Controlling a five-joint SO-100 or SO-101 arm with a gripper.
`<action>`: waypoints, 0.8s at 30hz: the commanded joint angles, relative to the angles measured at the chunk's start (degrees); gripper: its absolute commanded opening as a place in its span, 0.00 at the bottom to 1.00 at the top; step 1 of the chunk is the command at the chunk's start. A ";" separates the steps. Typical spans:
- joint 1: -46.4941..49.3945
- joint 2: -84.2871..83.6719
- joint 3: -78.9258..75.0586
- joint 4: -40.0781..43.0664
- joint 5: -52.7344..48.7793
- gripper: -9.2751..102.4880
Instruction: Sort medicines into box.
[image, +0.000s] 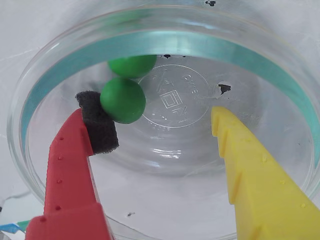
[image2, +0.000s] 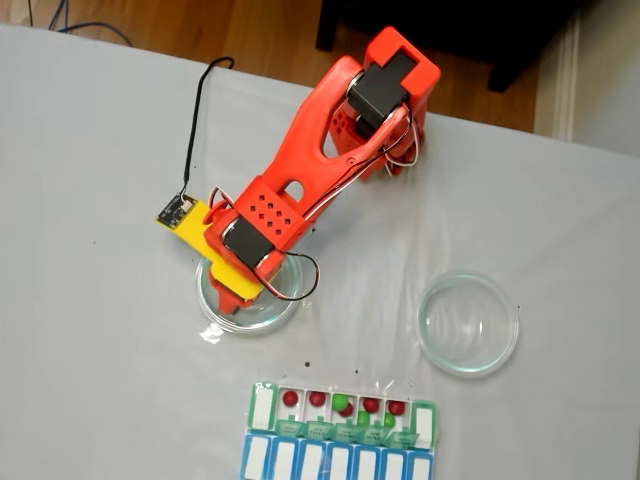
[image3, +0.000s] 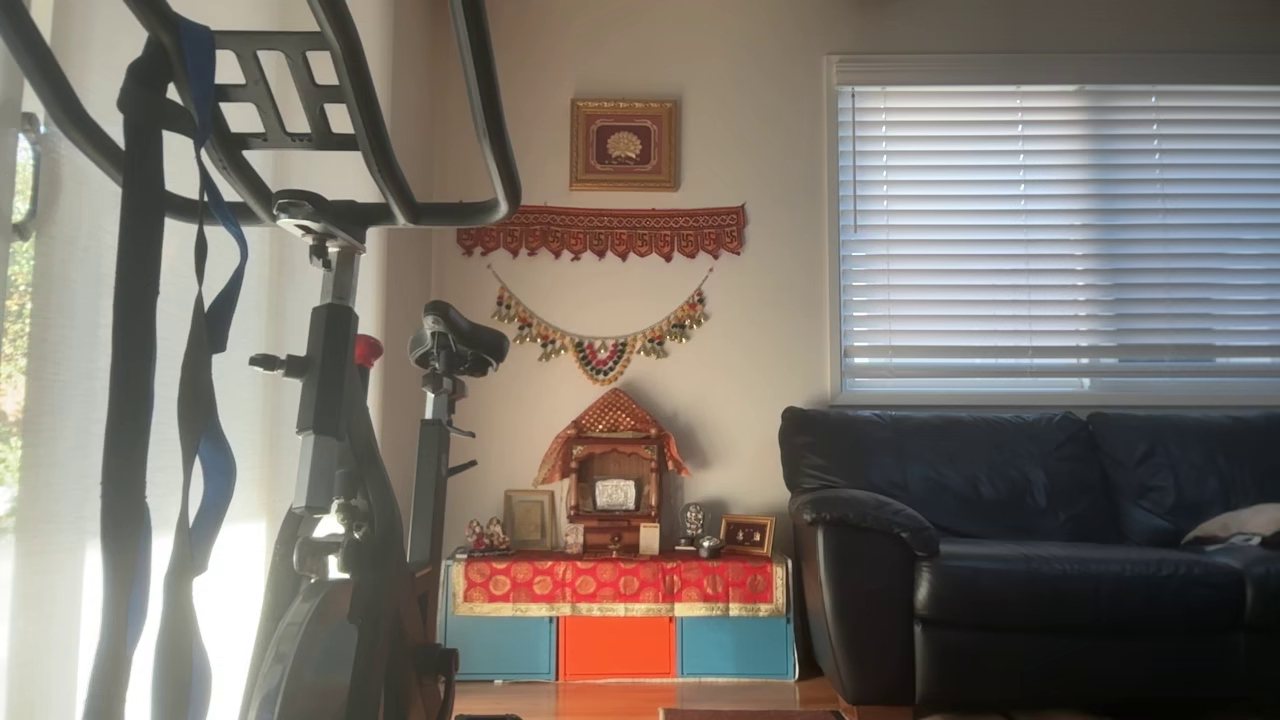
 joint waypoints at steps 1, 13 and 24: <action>-0.18 1.93 -4.92 0.09 -0.62 0.39; 0.88 3.96 -4.04 -0.18 -1.23 0.35; 0.97 5.27 -3.43 -0.53 -6.33 0.32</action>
